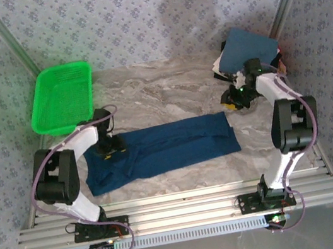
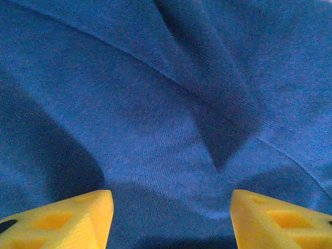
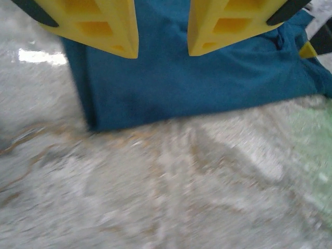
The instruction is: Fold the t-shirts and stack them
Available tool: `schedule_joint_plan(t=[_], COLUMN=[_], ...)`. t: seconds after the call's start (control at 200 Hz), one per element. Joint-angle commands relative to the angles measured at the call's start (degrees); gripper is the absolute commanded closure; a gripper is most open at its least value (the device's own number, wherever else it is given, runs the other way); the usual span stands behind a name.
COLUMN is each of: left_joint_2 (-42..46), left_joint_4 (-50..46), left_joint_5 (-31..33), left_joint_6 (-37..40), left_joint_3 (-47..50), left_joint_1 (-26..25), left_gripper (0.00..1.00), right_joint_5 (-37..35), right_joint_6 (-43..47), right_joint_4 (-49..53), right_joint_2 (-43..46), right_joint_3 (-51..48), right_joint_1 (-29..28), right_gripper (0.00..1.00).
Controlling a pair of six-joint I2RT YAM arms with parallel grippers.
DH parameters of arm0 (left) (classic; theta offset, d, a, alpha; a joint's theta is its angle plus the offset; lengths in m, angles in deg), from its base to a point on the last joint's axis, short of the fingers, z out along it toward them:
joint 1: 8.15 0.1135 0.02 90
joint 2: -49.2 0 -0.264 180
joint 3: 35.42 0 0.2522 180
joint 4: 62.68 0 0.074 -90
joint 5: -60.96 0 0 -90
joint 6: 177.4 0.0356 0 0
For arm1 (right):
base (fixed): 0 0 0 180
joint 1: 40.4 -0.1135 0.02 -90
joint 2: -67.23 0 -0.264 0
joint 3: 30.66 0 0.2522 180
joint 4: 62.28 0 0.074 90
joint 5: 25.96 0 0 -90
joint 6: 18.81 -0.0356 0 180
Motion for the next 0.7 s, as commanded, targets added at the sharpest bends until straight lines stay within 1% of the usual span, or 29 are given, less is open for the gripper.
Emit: schedule_joint_plan(t=[0.0, 0.105, 0.21, 0.275, 0.385, 0.475, 0.545, 0.695], left_joint_2=[5.8, 9.0, 10.1, 9.3, 8.5, 5.7, 3.1, -3.5], left_joint_4=[-4.2, -6.2, -7.7, -9.5, -7.0, -5.4, -3.5, -0.6], left_joint_5=[1.0, 1.4, 0.5, 2.5, 3.7, 4.6, 4.0, 2.8], left_joint_6=[-2.5, -4.2, -7.5, -9.2, -11.2, -12.2, -12.9, -13.8], left_joint_3=[-4.8, -5.9, -4.5, -3.5, -0.2, 0.9, 1.4, 0.5], left_joint_1=[-0.6, -0.5, 0.1, 0.2, 0.7, 0.7, 0.4, -0.6], left_gripper=[0.38, 0.37, 0.36, 0.36, 0.36, 0.37, 0.37, 0.38], right_joint_5=[-4.7, -6.3, -8.1, -10.1, -12.9, -16.2, -18.5, -23.6], right_joint_6=[0.2, -0.8, -2.2, -2.8, -4.0, -6.4, -8.9, -14.4], right_joint_4=[1.1, -1.8, -3.9, -4.8, -6.1, -6.6, -8.2, -7.7], right_joint_2=[4.8, 6.6, 5.1, 3.2, 0.3, -1.2, -1.8, -1.1], right_joint_3=[-4.5, -9.5, -11.2, -11.3, -11.0, -12.1, -13.5, -17.3], right_joint_1=[-4.2, -9.2, -12.7, -14.4, -16.8, -17.5, -17.6, -17.7], right_gripper=[0.62, 0.53, 0.51, 0.51, 0.51, 0.51, 0.51, 0.51])
